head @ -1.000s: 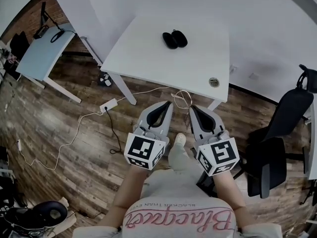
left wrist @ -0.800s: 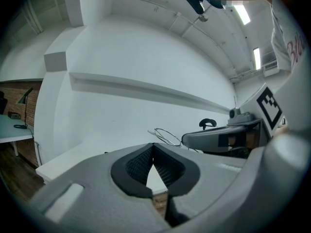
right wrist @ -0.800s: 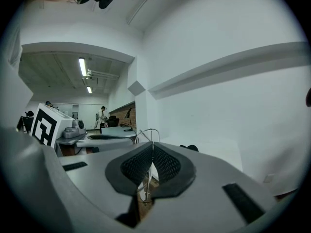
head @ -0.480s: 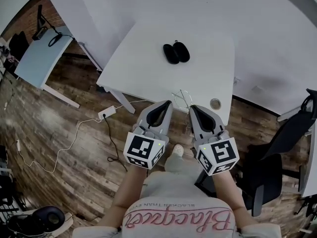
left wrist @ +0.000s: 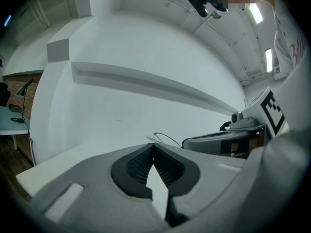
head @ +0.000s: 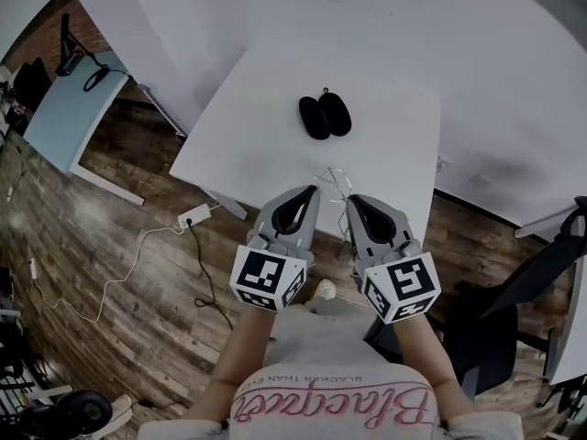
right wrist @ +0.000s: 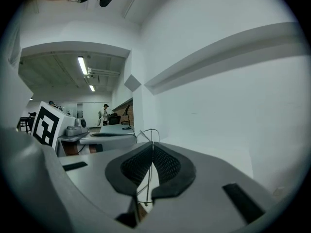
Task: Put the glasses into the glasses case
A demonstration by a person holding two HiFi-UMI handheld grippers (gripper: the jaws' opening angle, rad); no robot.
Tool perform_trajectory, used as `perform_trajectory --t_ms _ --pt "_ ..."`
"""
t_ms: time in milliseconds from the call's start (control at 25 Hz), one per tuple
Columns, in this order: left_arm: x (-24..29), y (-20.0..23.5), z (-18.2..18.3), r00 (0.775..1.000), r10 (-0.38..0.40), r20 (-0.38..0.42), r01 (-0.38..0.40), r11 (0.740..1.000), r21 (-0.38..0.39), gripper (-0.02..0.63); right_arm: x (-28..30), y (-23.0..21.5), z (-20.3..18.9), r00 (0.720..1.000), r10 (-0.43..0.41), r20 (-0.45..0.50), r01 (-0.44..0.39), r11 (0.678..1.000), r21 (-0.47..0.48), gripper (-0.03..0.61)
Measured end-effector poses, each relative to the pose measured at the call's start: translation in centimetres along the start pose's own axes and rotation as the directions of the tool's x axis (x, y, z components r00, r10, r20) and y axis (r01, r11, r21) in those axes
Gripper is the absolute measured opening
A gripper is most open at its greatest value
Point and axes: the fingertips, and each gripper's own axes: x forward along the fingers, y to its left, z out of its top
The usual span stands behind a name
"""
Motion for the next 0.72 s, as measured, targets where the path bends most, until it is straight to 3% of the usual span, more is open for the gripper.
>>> perform_trajectory --t_ms 440,720 --pt "2.5 3.3 -0.3 0.999 0.038 -0.010 -0.038 0.999 -0.020 0.005 3.6 -2.8 0.1 1.000 -0.011 -0.012 0.011 1.000 0.025 0.014" --pt "6.4 6.0 0.6 1.000 0.005 -0.004 -0.005 1.000 -0.011 0.005 7.1 -5.8 1.5 0.998 -0.057 0.002 0.057 0.998 0.028 0.014"
